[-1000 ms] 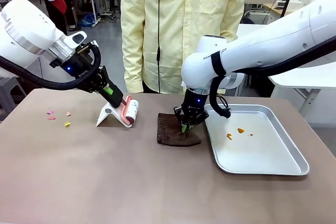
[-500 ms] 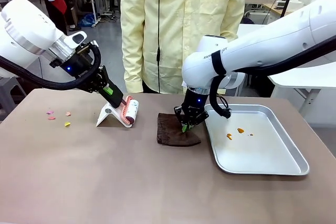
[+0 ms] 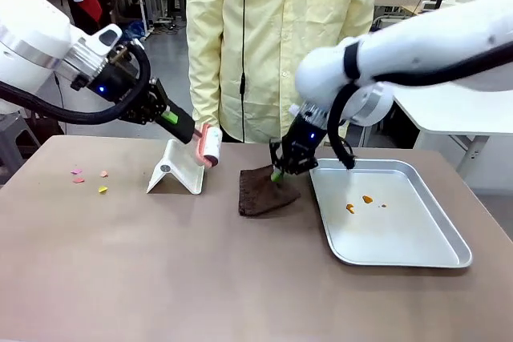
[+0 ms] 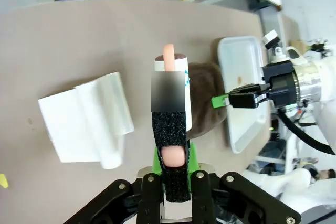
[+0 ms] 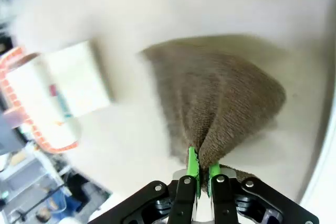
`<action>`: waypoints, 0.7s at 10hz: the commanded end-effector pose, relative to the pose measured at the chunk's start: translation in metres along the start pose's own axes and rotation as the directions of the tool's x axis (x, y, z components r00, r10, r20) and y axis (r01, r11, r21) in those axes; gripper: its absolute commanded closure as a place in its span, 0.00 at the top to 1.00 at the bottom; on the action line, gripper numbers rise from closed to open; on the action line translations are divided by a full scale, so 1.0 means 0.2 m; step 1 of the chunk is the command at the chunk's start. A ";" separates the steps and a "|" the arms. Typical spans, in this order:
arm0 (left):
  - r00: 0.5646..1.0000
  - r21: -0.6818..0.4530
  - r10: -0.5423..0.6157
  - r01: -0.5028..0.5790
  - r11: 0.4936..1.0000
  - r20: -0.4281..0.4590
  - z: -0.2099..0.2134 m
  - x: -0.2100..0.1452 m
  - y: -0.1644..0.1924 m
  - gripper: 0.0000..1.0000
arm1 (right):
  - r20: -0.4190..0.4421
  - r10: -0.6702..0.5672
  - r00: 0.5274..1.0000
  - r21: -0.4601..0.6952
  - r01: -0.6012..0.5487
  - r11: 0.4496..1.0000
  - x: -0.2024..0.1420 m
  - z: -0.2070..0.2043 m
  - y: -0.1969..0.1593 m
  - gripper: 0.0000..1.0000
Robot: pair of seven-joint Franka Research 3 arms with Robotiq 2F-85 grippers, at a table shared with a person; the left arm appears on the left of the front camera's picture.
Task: Clean the surface of the table.
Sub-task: Hold the Lint Roller with your left hand and the towel with your right hand.
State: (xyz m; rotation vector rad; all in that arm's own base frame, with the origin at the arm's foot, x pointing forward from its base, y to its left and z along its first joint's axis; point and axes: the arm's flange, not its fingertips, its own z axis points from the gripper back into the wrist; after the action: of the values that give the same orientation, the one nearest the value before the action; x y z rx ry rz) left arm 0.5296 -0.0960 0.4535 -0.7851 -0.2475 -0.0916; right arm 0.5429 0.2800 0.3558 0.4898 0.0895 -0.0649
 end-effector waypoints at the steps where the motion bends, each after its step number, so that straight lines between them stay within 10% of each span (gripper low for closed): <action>1: 0.999 -0.144 -0.008 0.015 0.989 0.045 0.11 -0.12 -0.01 0.00 | 0.022 0.048 0.999 0.262 -0.052 0.964 -0.20 0.22 -0.12 0.00; 7: 0.988 -0.387 0.112 -0.144 0.911 -0.104 0.74 -0.37 0.21 0.00 | 0.134 0.233 0.963 0.539 -0.268 0.799 -0.80 0.66 -0.44 0.00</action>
State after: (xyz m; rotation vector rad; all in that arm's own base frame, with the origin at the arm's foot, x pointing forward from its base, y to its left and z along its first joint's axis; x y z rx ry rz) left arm 0.4457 0.0262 0.5047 -1.1687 -0.1534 -0.0219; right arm 0.4169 0.1625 0.4456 1.0395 -0.0106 0.0995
